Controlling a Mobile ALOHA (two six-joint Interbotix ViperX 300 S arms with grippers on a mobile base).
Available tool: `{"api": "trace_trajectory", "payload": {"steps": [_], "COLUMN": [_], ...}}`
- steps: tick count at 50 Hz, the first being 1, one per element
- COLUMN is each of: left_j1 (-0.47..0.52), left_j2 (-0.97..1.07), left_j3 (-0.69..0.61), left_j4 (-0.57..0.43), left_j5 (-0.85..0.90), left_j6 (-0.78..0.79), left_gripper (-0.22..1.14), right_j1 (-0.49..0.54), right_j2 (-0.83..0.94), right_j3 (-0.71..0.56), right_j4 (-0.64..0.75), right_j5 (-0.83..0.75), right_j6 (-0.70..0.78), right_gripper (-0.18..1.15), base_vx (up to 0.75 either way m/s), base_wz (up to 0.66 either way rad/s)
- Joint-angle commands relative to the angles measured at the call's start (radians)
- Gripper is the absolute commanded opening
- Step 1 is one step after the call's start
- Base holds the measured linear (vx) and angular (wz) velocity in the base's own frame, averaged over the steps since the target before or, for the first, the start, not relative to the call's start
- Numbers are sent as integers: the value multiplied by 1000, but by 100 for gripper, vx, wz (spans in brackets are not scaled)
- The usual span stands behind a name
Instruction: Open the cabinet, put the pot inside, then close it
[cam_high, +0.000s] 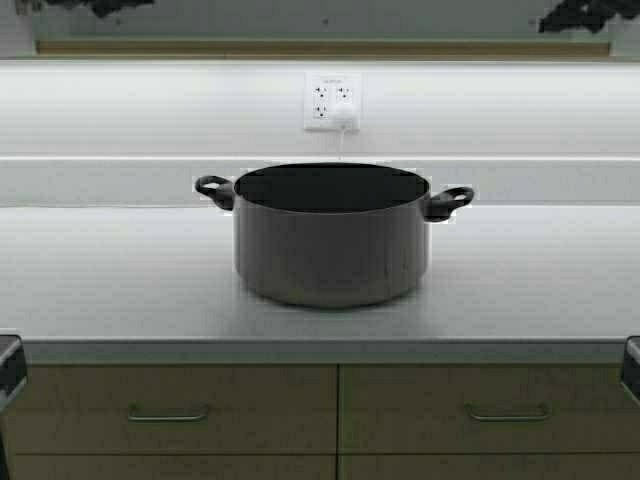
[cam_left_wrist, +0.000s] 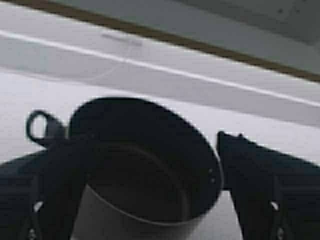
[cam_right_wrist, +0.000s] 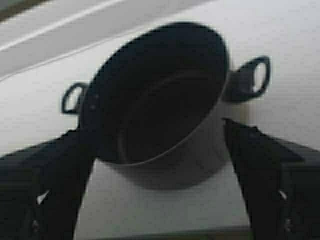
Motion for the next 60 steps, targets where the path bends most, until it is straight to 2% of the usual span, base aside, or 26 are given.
{"api": "trace_trajectory", "payload": {"steps": [1,6,12,16,23,28,32,48,54,60], "left_j1": [-14,-14,3,48,166,204,206,206,206,206], "left_j2": [123,278,491,635,838,908,923,940,985,1065], "left_j3": [66,106,101,98,80,52,32,26,-12,-130], "left_j4": [11,77,201,270,383,499,535,543,532,518], "left_j5": [-201,-396,-572,-726,-979,-1043,-1045,-1052,-1074,-1092], "left_j6": [-107,-265,-494,-663,-936,-1003,-1000,-1006,-1005,-1019], "left_gripper": [102,102,102,102,102,102,102,102,102,102], "right_j1": [121,158,178,176,167,158,150,152,152,150], "right_j2": [110,261,445,534,609,624,623,681,778,919], "right_j3": [41,38,18,25,63,89,106,189,160,78], "right_j4": [20,-63,-302,-479,-692,-712,-693,-678,-732,-723], "right_j5": [-222,-310,-419,-515,-690,-744,-749,-854,-900,-1031], "right_j6": [72,245,563,825,1114,1149,1150,1197,1276,1296], "right_gripper": [103,103,103,103,103,103,103,103,103,103], "base_vx": [0,0,0,0,1,3,5,11,8,4], "base_wz": [0,0,0,0,0,4,5,-1,2,-1]}}
